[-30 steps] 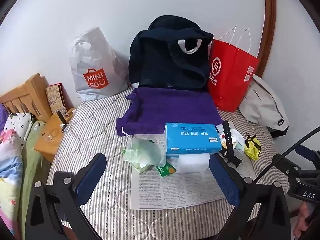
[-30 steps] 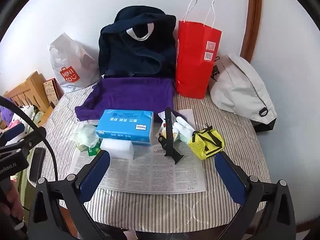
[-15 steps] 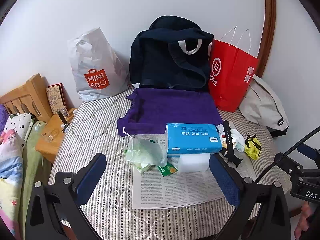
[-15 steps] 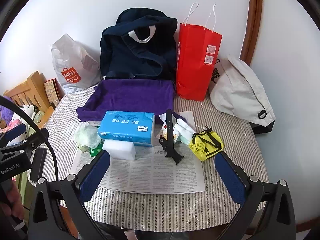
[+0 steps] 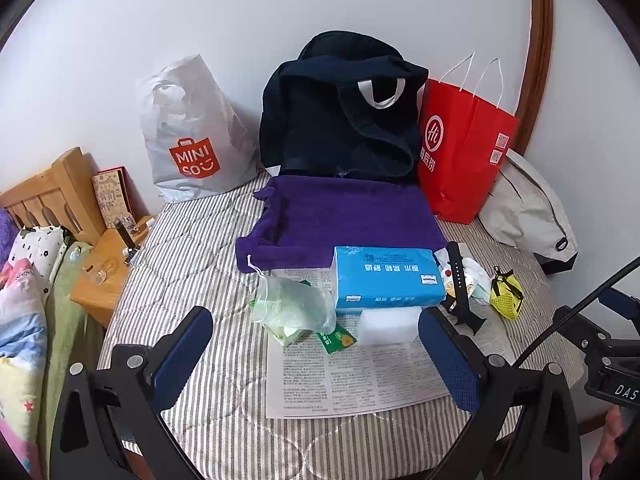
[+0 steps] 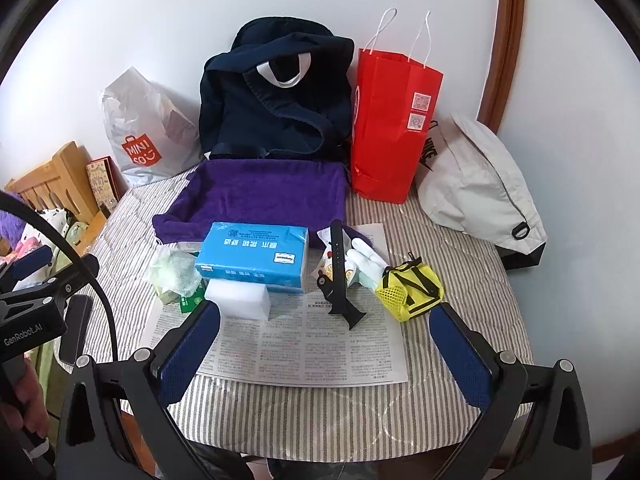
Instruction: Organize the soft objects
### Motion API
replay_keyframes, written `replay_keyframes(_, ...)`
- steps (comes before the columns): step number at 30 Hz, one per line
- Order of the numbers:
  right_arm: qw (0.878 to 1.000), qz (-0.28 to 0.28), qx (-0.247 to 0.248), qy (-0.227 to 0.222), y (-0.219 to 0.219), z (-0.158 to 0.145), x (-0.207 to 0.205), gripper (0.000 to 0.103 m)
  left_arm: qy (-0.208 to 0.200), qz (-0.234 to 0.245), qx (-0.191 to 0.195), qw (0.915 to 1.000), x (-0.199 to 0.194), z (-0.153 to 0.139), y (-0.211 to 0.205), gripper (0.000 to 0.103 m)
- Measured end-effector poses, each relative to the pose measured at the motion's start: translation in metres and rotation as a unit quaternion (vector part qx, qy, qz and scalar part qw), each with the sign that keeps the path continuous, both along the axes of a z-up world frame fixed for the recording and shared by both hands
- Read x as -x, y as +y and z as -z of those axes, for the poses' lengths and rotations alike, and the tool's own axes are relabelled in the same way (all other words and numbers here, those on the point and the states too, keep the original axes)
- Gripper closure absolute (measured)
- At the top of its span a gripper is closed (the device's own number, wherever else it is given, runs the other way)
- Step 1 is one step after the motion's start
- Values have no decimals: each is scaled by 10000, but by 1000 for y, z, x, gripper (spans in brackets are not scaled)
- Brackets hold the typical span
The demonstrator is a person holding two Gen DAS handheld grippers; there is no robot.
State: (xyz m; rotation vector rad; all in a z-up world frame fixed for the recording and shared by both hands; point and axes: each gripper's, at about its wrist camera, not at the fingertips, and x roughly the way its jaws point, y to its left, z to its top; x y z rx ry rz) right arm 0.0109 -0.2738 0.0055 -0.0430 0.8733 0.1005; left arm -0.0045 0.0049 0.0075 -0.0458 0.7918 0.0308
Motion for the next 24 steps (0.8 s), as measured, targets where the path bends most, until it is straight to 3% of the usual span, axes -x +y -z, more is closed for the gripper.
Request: replay_keyframes(24,10000,-19,8,-50,2,-3,5,0,7,-19,-1,10000,1,2,1,0)
